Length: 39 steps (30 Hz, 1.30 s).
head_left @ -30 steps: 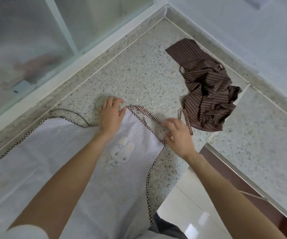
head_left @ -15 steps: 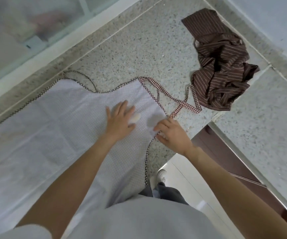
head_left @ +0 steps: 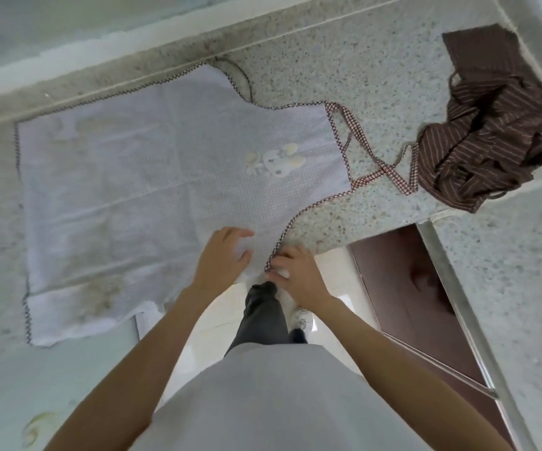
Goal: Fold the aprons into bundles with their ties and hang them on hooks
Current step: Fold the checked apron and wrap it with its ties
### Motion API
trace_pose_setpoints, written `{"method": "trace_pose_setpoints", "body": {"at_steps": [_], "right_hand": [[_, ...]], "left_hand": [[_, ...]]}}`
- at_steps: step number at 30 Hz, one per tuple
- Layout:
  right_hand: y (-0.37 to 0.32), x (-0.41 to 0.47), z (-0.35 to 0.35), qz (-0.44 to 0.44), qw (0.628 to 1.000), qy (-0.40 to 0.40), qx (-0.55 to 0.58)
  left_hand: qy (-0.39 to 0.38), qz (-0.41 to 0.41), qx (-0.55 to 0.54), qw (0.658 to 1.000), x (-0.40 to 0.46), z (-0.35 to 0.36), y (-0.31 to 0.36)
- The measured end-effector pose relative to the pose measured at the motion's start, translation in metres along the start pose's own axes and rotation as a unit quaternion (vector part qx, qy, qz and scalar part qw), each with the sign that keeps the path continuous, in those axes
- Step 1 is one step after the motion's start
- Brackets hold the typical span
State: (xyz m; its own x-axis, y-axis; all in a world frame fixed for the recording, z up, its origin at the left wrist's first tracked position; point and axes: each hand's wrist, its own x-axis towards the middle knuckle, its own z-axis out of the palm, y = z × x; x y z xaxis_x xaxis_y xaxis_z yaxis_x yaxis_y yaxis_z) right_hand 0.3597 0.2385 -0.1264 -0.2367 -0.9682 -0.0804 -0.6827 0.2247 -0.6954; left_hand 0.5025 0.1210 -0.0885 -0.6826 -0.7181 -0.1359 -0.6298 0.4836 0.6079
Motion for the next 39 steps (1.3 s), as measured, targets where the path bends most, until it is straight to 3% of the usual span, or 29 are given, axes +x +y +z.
{"method": "trace_pose_setpoints", "body": {"at_steps": [4,7,15,17,20,24,28,31,34,39], "right_hand": [[-0.014,0.005,-0.003,0.02,0.997,0.028,0.07],[-0.027,0.005,-0.007,-0.019,0.996,-0.036,0.08],[-0.049,0.001,-0.022,-0.029,0.979,-0.201,-0.027],[-0.051,0.002,-0.022,-0.031,0.974,-0.211,-0.081],[-0.06,0.01,-0.032,-0.051,0.98,-0.135,-0.134],[-0.073,0.038,-0.053,-0.122,0.988,-0.015,-0.092],[-0.083,0.084,-0.067,0.003,1.0,0.022,-0.006],[-0.084,0.119,-0.066,0.066,0.996,0.056,0.013],[-0.085,0.144,-0.064,0.094,0.993,0.073,0.026],[-0.097,0.183,-0.049,0.121,0.988,0.094,0.012]], "left_hand": [[0.033,-0.029,0.025,0.999,-0.05,0.01,-0.006],[0.047,-0.085,0.037,0.995,-0.072,0.018,-0.008],[0.001,-0.126,0.086,0.988,-0.082,0.03,-0.017],[0.008,-0.137,0.111,0.984,-0.083,0.035,-0.02],[0.065,-0.159,0.118,0.978,-0.08,0.034,-0.022],[0.133,-0.195,0.102,0.966,-0.084,0.0,-0.04],[0.274,-0.179,0.092,0.94,-0.099,-0.059,-0.079],[0.338,-0.178,0.094,0.919,-0.103,-0.11,-0.115],[0.314,-0.167,0.117,0.927,-0.093,-0.147,-0.143],[0.183,-0.117,0.074,0.973,-0.051,-0.153,-0.156]]}}
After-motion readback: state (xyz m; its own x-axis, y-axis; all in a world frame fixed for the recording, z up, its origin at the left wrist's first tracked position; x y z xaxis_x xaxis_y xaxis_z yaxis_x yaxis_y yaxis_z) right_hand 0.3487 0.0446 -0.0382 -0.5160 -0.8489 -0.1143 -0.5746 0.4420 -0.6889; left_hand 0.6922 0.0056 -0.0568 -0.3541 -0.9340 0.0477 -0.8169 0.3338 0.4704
